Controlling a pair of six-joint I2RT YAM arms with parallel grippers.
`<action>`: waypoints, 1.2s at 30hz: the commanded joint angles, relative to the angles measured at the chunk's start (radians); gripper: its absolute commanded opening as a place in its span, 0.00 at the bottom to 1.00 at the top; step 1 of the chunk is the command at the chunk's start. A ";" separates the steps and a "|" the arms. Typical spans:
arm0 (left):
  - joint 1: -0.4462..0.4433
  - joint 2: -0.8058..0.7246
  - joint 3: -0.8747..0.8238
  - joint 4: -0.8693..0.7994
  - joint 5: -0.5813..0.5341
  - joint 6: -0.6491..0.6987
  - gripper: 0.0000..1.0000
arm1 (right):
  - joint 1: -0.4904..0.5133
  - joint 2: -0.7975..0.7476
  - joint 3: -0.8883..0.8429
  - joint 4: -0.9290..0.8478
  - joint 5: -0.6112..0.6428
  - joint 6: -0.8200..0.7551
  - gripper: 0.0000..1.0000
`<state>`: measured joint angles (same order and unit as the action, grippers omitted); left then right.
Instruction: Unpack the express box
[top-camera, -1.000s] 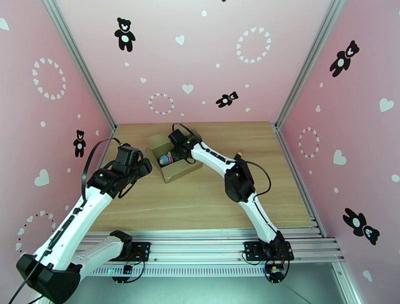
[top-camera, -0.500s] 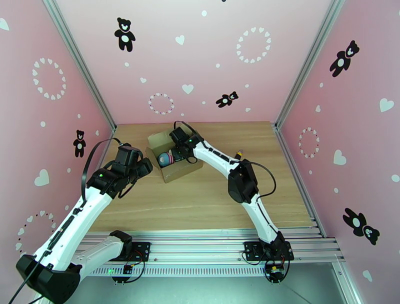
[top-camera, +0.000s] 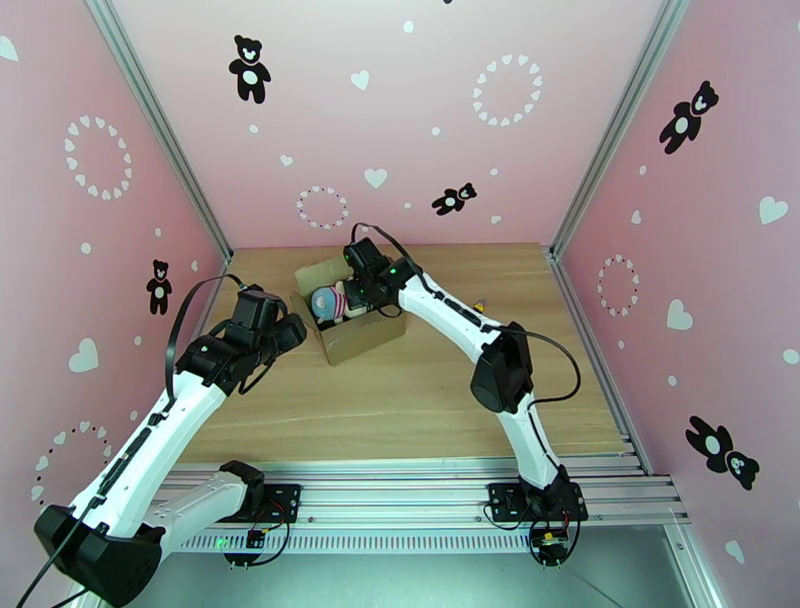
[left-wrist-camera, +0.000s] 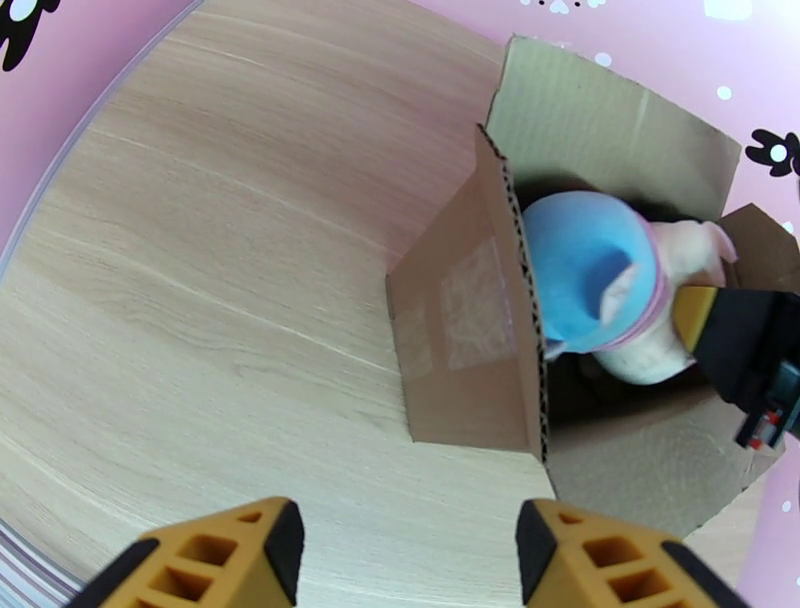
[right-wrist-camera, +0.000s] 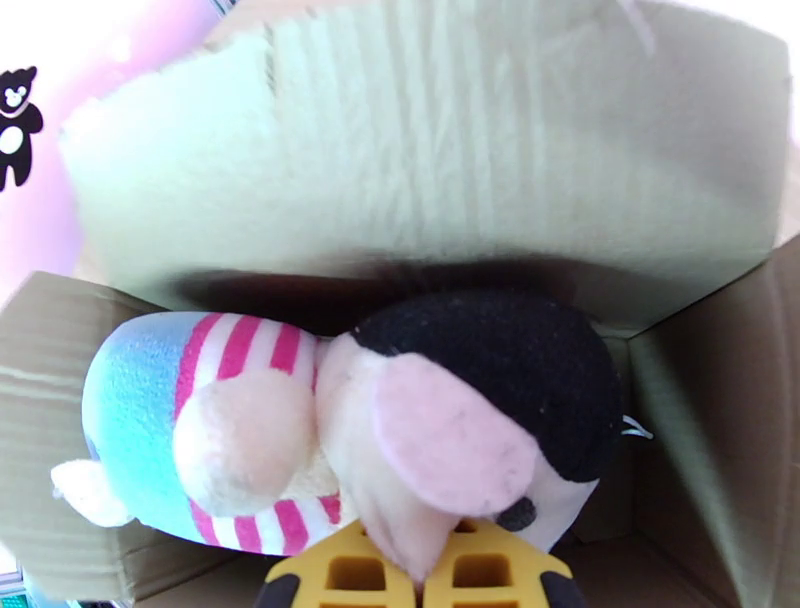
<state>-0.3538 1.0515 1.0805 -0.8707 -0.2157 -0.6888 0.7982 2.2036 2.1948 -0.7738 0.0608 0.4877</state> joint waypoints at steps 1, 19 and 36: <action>0.007 0.010 -0.004 0.019 0.007 -0.015 0.63 | 0.004 -0.075 -0.003 -0.012 -0.005 -0.003 0.00; 0.007 0.018 0.012 0.012 -0.015 -0.017 0.62 | 0.004 -0.209 -0.004 -0.018 -0.007 -0.020 0.00; 0.007 0.030 0.058 -0.029 -0.053 -0.005 0.63 | 0.006 -0.537 -0.261 -0.002 -0.010 -0.023 0.00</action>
<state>-0.3538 1.0714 1.1000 -0.8795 -0.2348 -0.7010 0.7982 1.7546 1.9797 -0.7841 0.0494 0.4709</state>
